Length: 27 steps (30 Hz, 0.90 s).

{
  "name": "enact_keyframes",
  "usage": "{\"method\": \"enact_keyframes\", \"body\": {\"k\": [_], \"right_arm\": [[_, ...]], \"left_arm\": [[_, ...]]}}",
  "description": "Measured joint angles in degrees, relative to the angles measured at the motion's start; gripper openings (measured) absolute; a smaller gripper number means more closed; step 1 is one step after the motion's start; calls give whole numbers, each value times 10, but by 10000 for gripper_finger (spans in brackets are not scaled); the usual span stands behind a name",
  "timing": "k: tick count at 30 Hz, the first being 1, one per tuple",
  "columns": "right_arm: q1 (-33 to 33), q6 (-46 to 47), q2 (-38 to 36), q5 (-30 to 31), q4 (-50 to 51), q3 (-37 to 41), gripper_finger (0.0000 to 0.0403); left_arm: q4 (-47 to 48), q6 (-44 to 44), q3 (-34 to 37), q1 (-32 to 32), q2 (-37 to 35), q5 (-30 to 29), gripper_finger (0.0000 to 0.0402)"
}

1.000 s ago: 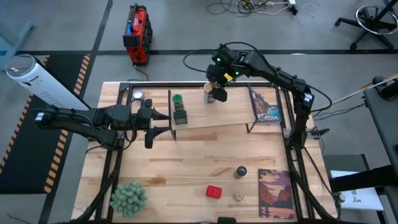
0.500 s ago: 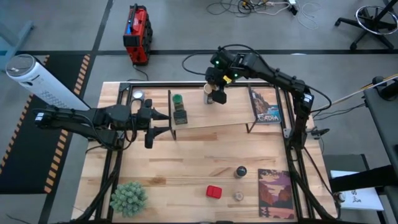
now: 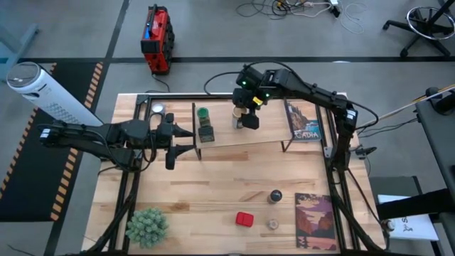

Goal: Shelf spices
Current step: Remove the gold seasoning bottle from the shelf

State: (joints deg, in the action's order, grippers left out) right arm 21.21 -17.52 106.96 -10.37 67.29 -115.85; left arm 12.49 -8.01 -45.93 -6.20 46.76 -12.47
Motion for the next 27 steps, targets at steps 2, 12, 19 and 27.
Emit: {"method": "enact_keyframes", "body": {"k": [2, 12, 19, 27], "right_arm": [[-3, 5, 0, 3, 0, 0, 305], [-18, 31, 0, 15, -6, 5, 313], [-21, 55, 0, 29, -2, 7, 314], [-25, 75, 0, 30, -1, 18, 314]], "left_arm": [[0, 0, 0, 0, 0, 0, 192], [0, 0, 0, 0, 0, 0, 192], [-9, 4, 0, 0, 0, 0, 192], [-10, 4, 0, 0, 0, 0, 192]]}}
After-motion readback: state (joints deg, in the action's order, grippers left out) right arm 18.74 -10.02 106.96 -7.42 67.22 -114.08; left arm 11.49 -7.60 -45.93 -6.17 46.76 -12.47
